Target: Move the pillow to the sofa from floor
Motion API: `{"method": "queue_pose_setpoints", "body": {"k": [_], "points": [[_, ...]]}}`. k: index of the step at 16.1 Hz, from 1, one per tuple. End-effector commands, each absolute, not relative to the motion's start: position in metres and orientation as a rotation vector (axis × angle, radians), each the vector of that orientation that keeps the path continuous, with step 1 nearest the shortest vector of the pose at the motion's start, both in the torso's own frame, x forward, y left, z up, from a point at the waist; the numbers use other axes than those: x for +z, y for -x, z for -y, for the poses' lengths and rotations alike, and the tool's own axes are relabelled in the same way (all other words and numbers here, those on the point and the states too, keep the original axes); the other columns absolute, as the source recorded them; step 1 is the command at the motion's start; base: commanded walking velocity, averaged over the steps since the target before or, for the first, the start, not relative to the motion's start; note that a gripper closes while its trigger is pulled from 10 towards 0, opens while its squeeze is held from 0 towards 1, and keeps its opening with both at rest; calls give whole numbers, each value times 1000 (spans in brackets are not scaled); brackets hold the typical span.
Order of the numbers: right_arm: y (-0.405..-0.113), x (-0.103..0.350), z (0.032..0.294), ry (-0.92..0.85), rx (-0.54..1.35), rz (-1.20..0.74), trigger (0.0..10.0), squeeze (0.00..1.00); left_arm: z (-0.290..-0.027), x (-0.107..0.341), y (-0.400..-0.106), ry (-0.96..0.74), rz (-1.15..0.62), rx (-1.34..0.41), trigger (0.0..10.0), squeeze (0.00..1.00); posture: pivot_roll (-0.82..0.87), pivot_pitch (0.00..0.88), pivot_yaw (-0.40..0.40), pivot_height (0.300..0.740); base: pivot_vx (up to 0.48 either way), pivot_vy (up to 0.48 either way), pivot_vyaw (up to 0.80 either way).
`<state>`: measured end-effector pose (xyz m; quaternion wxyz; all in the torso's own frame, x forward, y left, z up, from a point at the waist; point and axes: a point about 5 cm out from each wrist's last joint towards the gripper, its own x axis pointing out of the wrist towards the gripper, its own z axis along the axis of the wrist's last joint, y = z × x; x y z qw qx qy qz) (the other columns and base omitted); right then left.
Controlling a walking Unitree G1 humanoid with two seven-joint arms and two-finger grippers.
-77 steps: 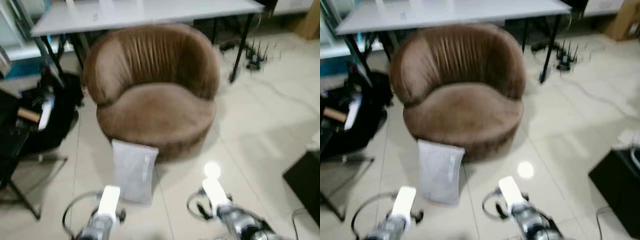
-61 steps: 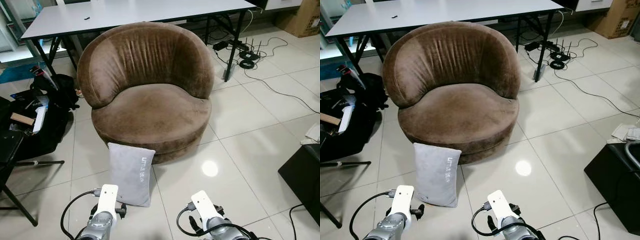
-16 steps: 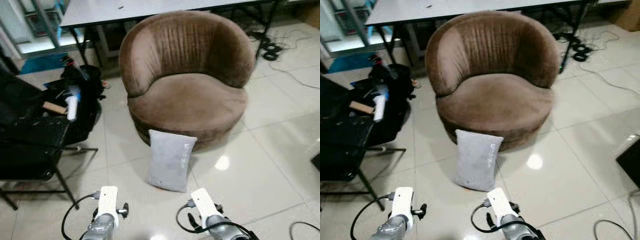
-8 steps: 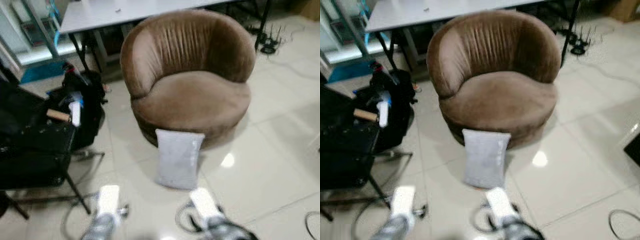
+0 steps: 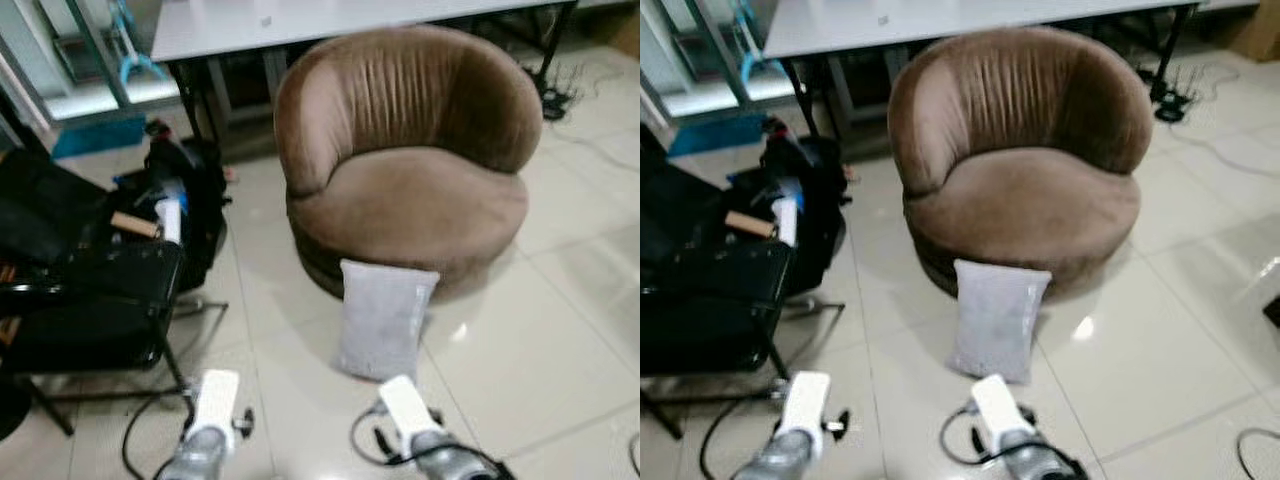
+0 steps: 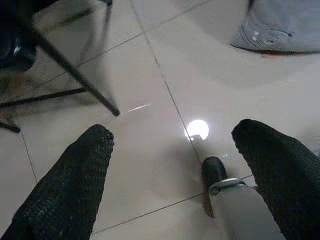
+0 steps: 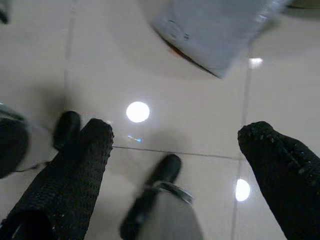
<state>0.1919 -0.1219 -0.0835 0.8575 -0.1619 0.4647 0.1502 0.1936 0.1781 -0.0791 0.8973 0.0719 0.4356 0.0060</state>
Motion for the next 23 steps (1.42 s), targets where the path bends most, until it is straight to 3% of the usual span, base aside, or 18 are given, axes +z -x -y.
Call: {"method": "queue_pose_setpoints", "body": {"k": [1, 9, 15, 19, 20, 23], "points": [[-189, -85, 118, 332, 323, -985, 10000, 0, -184, -78, -196, -183, -905, 29, 10000, 0, -130, 0, 93, 740, 356, 322, 0], [-187, -85, 117, 328, 330, -980, 10000, 0, -184, -78, -195, -261, -910, -14, 10000, 0, -131, 0, 97, 740, 468, 34, 0], [-186, -86, 116, 329, 333, -980, 10000, 0, -184, -77, -197, -327, -909, -78, 10000, 0, -130, 0, 98, 740, 0, 0, 0], [-187, -86, 115, 331, 337, -977, 10000, 0, -186, -77, -197, -385, -921, -96, 10000, 0, -130, 0, 98, 740, 480, 0, 0], [-186, -86, 115, 330, 338, -976, 10000, 0, -187, -77, -197, -388, -922, -84, 10000, 118, -128, 0, 99, 740, 480, 0, 0], [-186, -86, 115, 328, 338, -976, 10000, 0, -187, -77, -196, -375, -920, -77, 10000, 165, -128, 0, 99, 740, 480, 0, 0]]}}
